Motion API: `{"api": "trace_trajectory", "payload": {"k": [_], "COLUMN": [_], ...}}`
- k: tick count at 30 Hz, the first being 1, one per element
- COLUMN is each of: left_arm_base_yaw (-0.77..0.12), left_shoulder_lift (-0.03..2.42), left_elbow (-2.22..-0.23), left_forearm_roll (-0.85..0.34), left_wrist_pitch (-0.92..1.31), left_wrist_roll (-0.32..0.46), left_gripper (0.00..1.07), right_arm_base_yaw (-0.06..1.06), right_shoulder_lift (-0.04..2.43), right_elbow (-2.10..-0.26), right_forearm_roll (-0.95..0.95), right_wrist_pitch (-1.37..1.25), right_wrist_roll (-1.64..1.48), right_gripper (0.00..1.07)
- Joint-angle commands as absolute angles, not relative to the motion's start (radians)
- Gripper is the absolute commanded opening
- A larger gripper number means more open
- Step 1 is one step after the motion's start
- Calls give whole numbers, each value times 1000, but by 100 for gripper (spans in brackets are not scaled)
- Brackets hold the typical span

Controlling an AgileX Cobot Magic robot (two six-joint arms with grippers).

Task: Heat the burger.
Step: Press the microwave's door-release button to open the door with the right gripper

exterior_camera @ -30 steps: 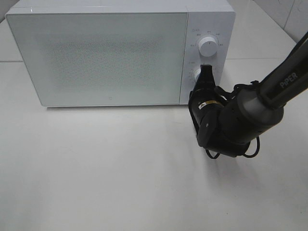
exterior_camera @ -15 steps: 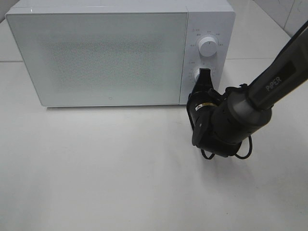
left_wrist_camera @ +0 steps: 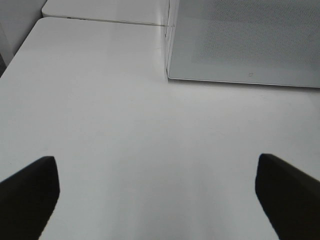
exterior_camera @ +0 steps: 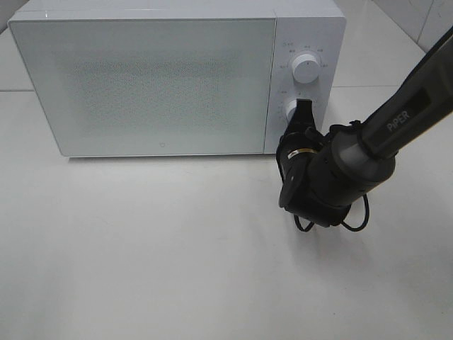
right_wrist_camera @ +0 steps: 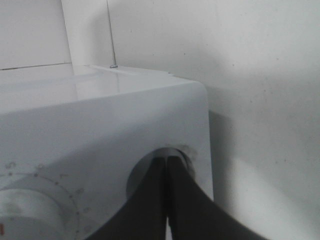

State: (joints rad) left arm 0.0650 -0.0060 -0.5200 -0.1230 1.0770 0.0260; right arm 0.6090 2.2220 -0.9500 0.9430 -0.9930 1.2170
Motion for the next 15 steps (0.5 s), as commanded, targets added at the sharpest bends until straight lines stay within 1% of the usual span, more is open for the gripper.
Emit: {"api": "trace_trajectory", "payload": {"k": [1,4,10,15], "left_arm_base_yaw": [69,69,69,69], "left_shoulder_lift": [-22,-22,-22,-22], "left_elbow": [-517,-517,-517,-517], "left_forearm_roll": [-128,-128,-128,-128], "left_wrist_pitch": [1072,1072,1072,1072], "left_wrist_roll": [28,28,28,28], "left_gripper": [100,100,100,100], "right_arm_base_yaw": [594,583,571,560], "right_shoulder_lift": [2215,2215,2226,2227], "right_elbow": [-1003,-1022,-1077,-1087], "right_forearm_roll": [908,905,897,878], "right_wrist_pitch": [-1077,-1150,-1203,-1213], "right_wrist_roll": [1185,1167,1103,1104], "right_gripper": [0,0,0,0]}}
